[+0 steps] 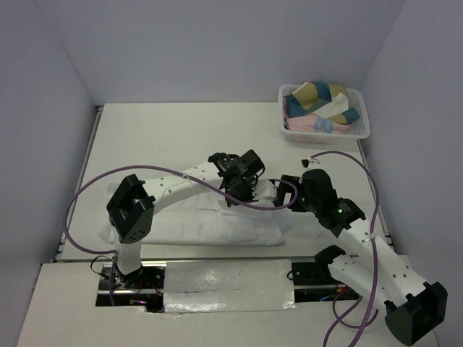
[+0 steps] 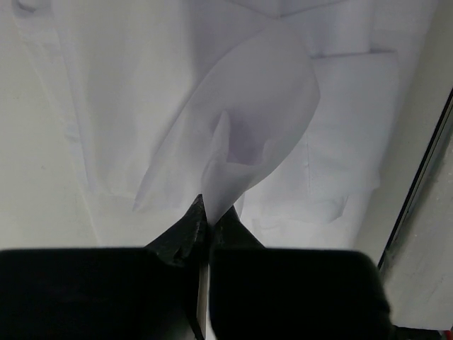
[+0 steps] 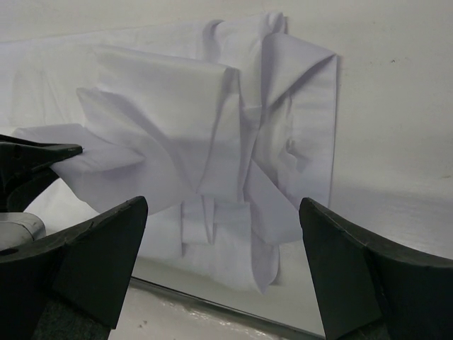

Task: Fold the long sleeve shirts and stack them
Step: Fold the shirt

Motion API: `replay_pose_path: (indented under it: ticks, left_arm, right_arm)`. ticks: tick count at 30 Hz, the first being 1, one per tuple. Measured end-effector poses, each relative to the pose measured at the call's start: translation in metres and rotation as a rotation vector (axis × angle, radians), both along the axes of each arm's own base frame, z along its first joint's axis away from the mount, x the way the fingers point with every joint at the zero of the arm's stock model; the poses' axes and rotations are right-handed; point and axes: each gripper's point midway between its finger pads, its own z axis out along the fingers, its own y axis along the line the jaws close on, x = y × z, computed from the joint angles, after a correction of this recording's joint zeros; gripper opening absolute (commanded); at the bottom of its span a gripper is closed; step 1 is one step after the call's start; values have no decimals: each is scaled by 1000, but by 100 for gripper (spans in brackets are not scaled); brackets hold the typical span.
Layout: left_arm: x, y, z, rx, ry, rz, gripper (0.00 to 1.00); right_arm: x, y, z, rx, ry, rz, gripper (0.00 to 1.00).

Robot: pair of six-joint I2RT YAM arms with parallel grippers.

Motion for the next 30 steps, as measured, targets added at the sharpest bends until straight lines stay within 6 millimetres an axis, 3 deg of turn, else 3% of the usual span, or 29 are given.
replay_pose_path:
  ticks: [4, 10, 19, 30]
  left_arm:
    - [-8, -1, -5, 6, 13, -17, 18]
    - [-31, 3, -19, 40, 61, -97, 15]
    - [-55, 11, -9, 23, 65, -249, 13]
    - [-53, 1, -5, -20, 42, -314, 18]
  right_arm:
    - [-6, -2, -3, -9, 16, 6, 95]
    - [-12, -7, -9, -35, 43, 7, 95]
    - [-9, -11, -15, -9, 82, -71, 95]
    - [-9, -18, -10, 54, 87, -147, 95]
